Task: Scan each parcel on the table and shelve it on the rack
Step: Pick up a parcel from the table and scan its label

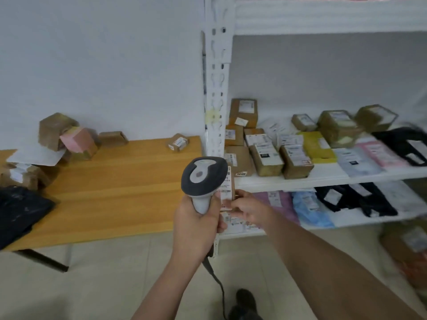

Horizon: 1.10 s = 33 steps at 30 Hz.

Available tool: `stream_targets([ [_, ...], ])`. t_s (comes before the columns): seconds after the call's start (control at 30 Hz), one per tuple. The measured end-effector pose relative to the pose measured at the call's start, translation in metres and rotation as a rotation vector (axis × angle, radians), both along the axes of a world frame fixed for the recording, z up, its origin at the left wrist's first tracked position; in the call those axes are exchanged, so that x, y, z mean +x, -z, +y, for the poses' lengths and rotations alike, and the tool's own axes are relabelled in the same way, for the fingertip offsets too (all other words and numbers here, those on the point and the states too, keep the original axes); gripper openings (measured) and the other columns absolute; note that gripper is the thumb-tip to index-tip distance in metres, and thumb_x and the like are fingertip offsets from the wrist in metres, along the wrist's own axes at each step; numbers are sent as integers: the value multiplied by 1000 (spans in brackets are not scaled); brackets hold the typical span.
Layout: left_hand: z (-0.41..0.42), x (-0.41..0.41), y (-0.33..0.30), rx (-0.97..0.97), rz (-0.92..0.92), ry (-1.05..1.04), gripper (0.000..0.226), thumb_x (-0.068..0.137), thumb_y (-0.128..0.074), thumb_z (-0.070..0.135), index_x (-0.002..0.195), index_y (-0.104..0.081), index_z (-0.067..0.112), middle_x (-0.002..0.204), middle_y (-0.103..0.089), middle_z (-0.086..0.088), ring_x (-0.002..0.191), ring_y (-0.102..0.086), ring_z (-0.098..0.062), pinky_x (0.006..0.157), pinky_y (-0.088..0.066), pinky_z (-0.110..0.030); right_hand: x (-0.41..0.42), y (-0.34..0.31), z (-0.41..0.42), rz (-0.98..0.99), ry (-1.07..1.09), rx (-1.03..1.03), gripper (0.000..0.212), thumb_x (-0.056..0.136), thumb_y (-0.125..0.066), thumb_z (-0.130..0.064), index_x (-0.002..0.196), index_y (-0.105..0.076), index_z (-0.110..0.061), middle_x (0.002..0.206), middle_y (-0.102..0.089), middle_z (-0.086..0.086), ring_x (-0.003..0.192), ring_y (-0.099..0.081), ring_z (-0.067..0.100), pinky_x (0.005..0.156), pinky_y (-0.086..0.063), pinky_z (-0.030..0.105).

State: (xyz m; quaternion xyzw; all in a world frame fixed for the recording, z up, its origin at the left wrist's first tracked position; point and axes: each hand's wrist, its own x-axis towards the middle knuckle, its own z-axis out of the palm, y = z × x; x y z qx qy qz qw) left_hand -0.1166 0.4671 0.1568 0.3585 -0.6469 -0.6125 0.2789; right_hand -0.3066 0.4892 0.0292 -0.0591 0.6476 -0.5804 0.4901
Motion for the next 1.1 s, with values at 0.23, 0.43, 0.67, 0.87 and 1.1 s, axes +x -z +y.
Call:
stream_targets([
  [0.23,42,-74,-2,-71,-5,112,23,96,-60,19,85,-61,-2,53,-64,-13,48,-65,-28,49,-57,-33,-70,-5,63,-41,243,-107,38,85,-67,4,120,-56,-6,114,-69,10,101,-66,21,86,-55,32],
  [0.43,91,-171,9,-99,-34,131,25,95,-62,21,82,-62,-1,53,-65,-12,48,-66,-29,51,-59,-42,-175,9,124,-32,570,-190,31,90,-67,-9,118,-55,-9,118,-66,12,92,-66,21,63,-55,25],
  [0.67,157,-300,33,-36,-88,76,32,93,-64,25,83,-62,-5,54,-66,-11,47,-66,-26,50,-58,-36,-295,37,215,18,590,22,36,90,-69,-15,121,-53,-8,108,-67,12,89,-68,22,70,-60,29],
  [0.87,192,-365,56,-22,-178,8,35,91,-66,33,77,-64,0,56,-67,-6,52,-67,-17,59,-60,-35,-357,59,259,-45,423,227,15,91,-67,-18,100,-63,-7,84,-65,9,69,-62,18,63,-54,27],
  [1.1,208,-397,55,77,-183,-11,33,94,-63,21,83,-61,-10,52,-65,-12,45,-64,-28,50,-58,-38,-381,67,255,-54,175,361,17,93,-63,-22,100,-62,-6,82,-56,7,72,-53,17,69,-51,27],
])
